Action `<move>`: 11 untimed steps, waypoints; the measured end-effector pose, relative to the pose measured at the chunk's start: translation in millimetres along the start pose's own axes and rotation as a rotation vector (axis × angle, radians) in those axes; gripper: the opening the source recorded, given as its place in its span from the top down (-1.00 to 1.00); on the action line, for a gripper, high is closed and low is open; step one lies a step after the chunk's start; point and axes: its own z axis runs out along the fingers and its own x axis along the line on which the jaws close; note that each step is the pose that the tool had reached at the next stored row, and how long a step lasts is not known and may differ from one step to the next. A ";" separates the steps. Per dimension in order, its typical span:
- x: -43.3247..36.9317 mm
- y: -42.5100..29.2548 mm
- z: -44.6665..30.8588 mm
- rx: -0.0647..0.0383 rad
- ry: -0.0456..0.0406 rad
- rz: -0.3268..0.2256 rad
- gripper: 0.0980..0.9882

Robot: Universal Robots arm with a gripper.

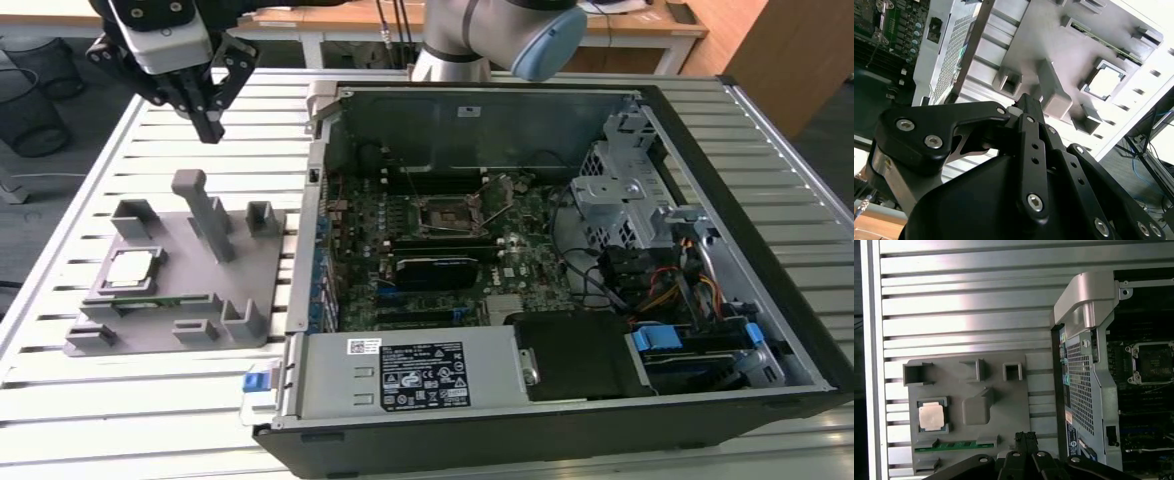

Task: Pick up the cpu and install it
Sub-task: 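Reach for the cpu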

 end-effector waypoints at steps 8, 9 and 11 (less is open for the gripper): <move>4.3 -0.4 0.7 0.000 0.0030 0.000 0.98; 5.1 -0.4 0.8 0.000 0.0031 0.000 0.98; 7.0 -0.6 1.0 0.000 0.0034 0.000 0.98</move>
